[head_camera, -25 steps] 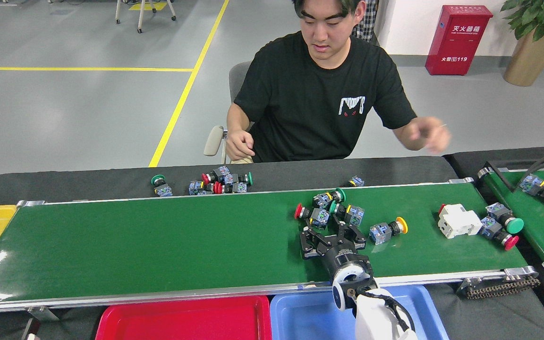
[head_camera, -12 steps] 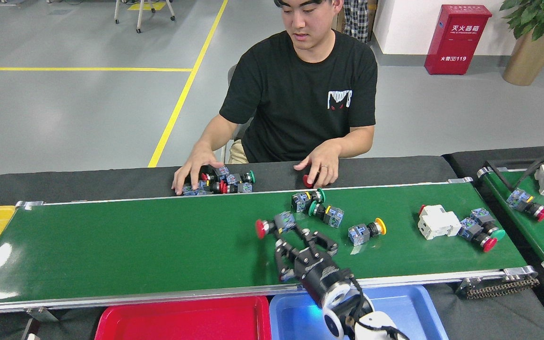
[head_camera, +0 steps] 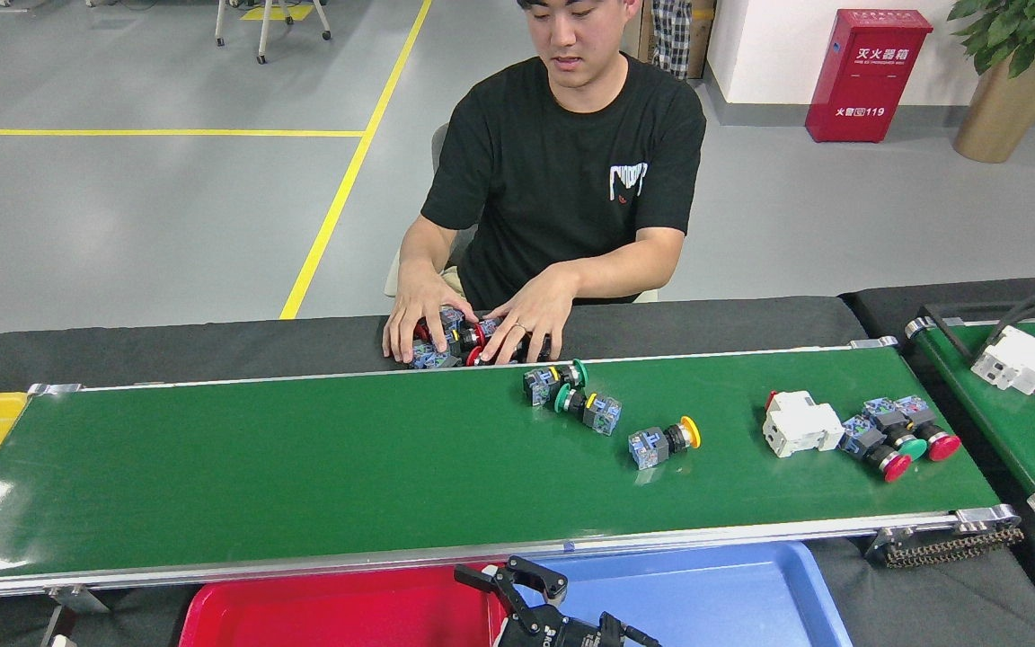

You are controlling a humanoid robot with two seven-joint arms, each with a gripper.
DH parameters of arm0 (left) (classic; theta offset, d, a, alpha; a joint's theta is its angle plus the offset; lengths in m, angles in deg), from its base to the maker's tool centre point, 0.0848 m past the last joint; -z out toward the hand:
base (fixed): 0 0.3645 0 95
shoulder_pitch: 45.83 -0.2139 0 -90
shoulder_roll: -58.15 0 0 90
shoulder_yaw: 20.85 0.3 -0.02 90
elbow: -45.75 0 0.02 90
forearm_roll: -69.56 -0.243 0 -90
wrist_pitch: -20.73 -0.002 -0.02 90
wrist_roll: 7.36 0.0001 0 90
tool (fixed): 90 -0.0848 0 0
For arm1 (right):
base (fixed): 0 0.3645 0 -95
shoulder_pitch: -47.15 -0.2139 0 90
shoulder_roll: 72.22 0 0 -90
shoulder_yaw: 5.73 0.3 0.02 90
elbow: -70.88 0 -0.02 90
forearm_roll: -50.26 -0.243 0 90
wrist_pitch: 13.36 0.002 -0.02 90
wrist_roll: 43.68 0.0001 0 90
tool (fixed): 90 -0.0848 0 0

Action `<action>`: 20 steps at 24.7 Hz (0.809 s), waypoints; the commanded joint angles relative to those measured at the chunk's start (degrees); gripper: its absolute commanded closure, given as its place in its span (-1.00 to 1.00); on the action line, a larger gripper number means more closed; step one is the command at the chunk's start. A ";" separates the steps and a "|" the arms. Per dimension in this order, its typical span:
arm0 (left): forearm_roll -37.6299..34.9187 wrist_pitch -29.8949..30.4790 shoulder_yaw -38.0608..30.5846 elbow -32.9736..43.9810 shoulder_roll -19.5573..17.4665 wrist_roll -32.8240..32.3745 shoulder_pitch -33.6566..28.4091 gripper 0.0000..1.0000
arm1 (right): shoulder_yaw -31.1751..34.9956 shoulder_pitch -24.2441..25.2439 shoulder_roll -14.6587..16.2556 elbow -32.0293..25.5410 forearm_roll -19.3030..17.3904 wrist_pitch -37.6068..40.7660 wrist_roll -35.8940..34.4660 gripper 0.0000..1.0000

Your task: Pick switch part from conveyor to tray

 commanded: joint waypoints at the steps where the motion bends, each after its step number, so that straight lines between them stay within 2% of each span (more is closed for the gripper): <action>1: 0.08 0.17 -0.15 0.80 -0.48 0.23 0.04 -1.00 | 0.92 0.61 -0.35 -2.73 -0.18 -22.97 -3.04 -0.93; 4: 0.08 0.17 -0.15 0.89 -0.48 0.23 -0.05 -1.00 | 1.89 5.09 1.50 -5.81 -0.18 -31.26 -7.79 -0.94; 6: 0.08 0.17 -0.15 0.80 -0.48 0.23 0.04 -1.00 | 5.14 7.81 2.55 -6.95 -0.35 -31.52 -9.11 -0.94; 8: 0.08 0.17 -0.15 0.80 -0.48 0.23 0.04 -1.00 | 8.13 7.90 2.38 -5.90 -0.53 -31.61 -8.49 -0.94; 10: 0.08 0.17 -0.15 0.89 -0.48 0.23 0.04 -1.00 | 9.36 6.23 2.02 -3.61 -0.62 -31.69 -8.14 -0.94; 15: 0.08 0.25 -0.15 0.89 -0.56 0.23 0.04 -1.00 | 9.36 -2.38 2.11 3.68 -0.18 -32.31 -5.68 -0.94; 20: 0.17 3.50 -0.15 1.06 -0.39 0.14 0.21 -1.00 | 9.27 -7.57 2.20 8.69 0.35 -33.63 -2.25 -0.94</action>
